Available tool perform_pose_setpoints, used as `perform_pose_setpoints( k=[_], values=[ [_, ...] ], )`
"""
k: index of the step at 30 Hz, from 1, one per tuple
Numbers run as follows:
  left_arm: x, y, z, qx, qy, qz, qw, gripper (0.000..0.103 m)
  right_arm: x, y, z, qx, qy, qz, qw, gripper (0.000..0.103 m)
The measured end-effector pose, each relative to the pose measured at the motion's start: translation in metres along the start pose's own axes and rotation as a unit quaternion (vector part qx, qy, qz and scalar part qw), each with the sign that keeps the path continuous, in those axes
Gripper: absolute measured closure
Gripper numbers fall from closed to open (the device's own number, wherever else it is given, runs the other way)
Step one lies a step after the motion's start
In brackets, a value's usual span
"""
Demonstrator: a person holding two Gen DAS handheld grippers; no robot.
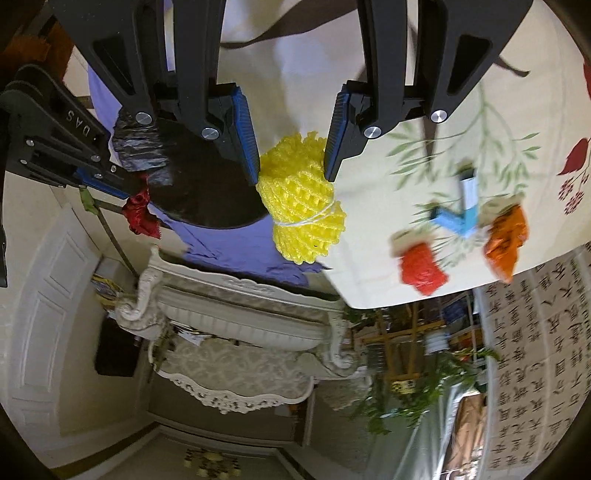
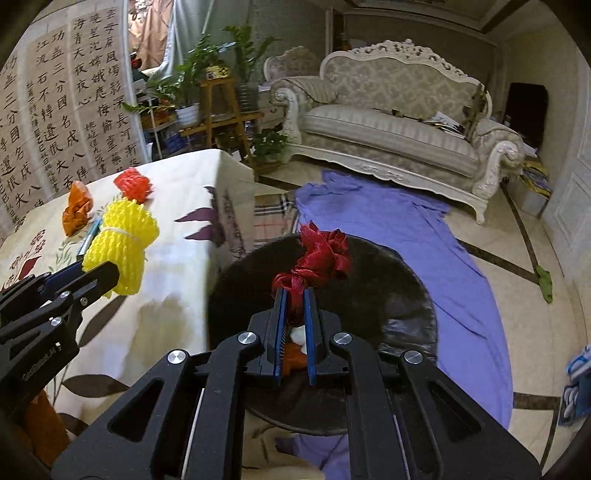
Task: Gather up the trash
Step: 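Carry yellow net and red cloth over the bin and open both grippers, then move both tools back over the table toward the blue markers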
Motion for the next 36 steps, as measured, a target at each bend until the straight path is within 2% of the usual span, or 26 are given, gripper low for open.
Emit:
perform_pose_setpoints(
  k=[15,19,22,25,28,36],
  values=[
    [0.033,-0.020,-0.044,0.037,0.015,0.011,0.9991,0.066,0.012,-0.003,-0.039,0.026,0.008,-0.011,1.000,0.092],
    [0.046,-0.019,-0.049,0.038,0.018,0.029,0.9987,0.060,0.018,-0.006,-0.046,0.038,0.009,-0.013,0.999,0.092],
    [0.049,-0.016,-0.048,0.034,0.016,0.034,0.9987,0.048,0.018,-0.007,-0.052,0.047,0.012,-0.018,0.999,0.076],
    [0.048,-0.014,-0.046,0.033,0.013,0.035,0.9988,0.045,0.018,-0.007,-0.055,0.050,0.016,-0.020,0.998,0.075],
    [0.045,-0.014,-0.040,0.024,0.009,0.034,0.9991,0.040,0.019,-0.006,-0.055,0.051,0.020,-0.019,0.998,0.067],
    [0.035,-0.017,-0.016,0.000,-0.019,0.024,0.9995,0.037,0.020,-0.007,-0.050,0.047,0.015,-0.021,0.999,0.058]
  ],
)
Point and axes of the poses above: each gripper's, at about its wrist camera, not at the fingertips, and x roughly the way its jaws point, z to its left, y to its underside, the point moved 5 cm from there along x, roughly the way its jaws point, and after that the axes turned 8 degrees about z, right-handed, at the moved point
